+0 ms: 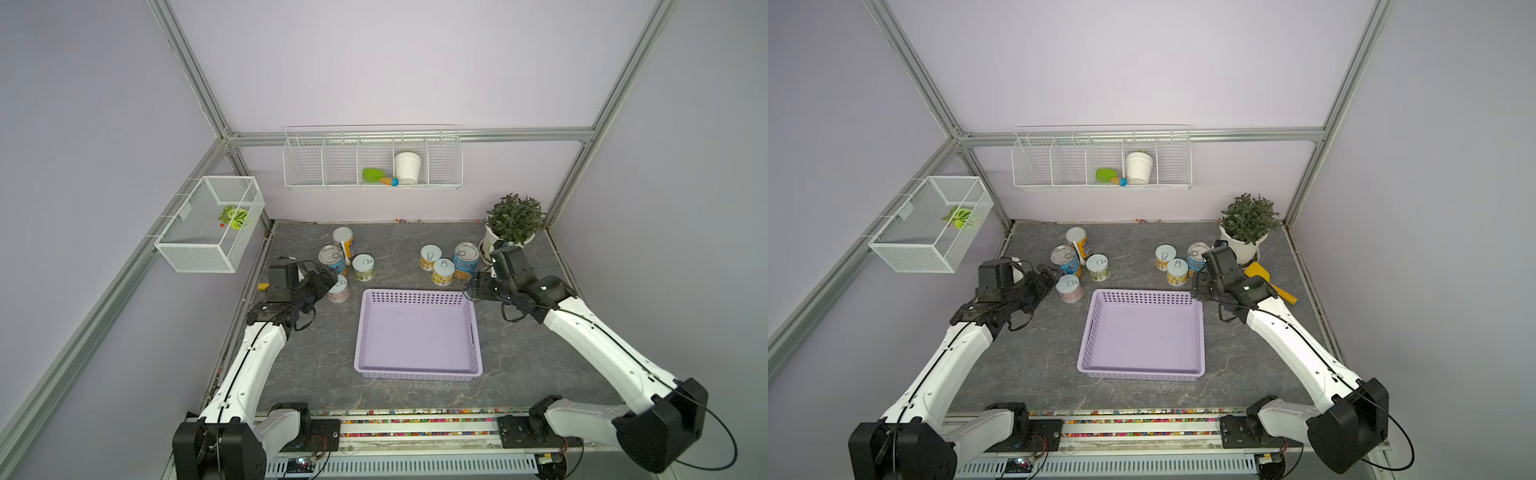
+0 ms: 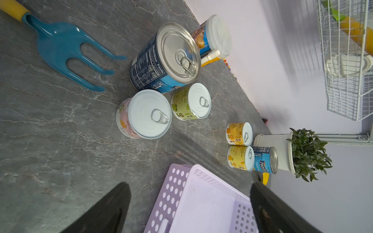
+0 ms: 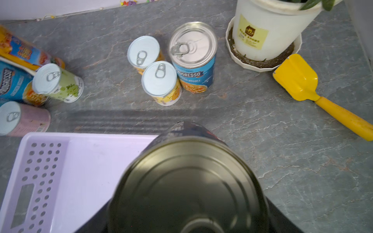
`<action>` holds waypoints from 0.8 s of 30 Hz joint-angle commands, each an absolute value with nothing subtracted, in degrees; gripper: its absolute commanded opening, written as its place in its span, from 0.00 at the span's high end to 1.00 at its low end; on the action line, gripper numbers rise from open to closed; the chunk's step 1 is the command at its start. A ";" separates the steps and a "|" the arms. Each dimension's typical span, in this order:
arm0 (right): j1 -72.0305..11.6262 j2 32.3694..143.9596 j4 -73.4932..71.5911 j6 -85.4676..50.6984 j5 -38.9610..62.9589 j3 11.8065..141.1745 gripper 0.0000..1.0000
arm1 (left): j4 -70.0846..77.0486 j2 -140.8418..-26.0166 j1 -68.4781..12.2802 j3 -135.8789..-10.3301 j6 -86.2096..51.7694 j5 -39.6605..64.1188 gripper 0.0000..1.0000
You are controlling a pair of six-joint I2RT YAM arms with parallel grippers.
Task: Put the canned food in the basket
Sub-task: Pick up the canned food from the center of the board, then place the canned food in the basket.
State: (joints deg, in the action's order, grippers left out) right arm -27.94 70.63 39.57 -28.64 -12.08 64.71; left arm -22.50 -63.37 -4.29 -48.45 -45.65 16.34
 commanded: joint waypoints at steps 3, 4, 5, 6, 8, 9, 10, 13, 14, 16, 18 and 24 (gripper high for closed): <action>-29.94 68.14 33.78 -27.89 -9.25 62.51 0.67 | -21.45 -63.88 -4.57 -48.32 -46.49 15.96 0.03; -30.48 68.26 33.77 -27.85 -9.31 62.47 0.67 | -21.57 -64.03 -4.57 -48.33 -46.25 15.92 0.03; -31.01 68.36 33.90 -27.86 -9.17 62.37 0.67 | -21.79 -64.31 -4.61 -48.64 -46.13 15.85 0.03; -31.40 68.23 33.92 -27.90 -8.87 62.37 0.67 | -21.97 -64.41 -4.57 -48.81 -46.02 15.90 0.03; -32.42 68.12 33.83 -28.00 -8.70 61.80 0.67 | -22.34 -64.88 -4.57 -49.09 -45.80 16.09 0.03; -32.91 67.97 33.41 -28.03 -8.84 61.21 0.67 | -22.32 -65.07 -4.57 -49.18 -45.74 16.17 0.03; -33.21 68.09 32.99 -27.98 -8.90 60.67 0.66 | -22.32 -65.27 -4.57 -49.21 -45.73 16.32 0.03; -33.35 69.97 32.56 -28.12 -8.34 60.67 0.67 | -22.15 -65.78 -4.59 -49.26 -45.62 16.76 0.03; -33.38 70.97 32.80 -28.08 -8.56 60.96 0.66 | -22.24 -65.95 -4.57 -49.38 -45.60 16.94 0.03; -33.48 72.90 32.81 -28.04 -8.53 61.34 0.67 | -22.41 -66.17 -4.58 -49.51 -45.44 16.97 0.03; -33.47 74.44 32.29 -27.82 -8.36 61.52 0.67 | -22.50 -66.12 -4.58 -49.58 -45.41 17.05 0.03; -33.51 78.63 30.28 -25.90 -8.91 62.22 0.67 | -22.41 -65.91 -4.57 -49.51 -45.58 17.23 0.02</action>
State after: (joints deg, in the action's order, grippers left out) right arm -33.19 78.22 36.47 -27.53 -7.92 60.49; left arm -22.52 -66.04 -4.29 -48.45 -46.02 16.58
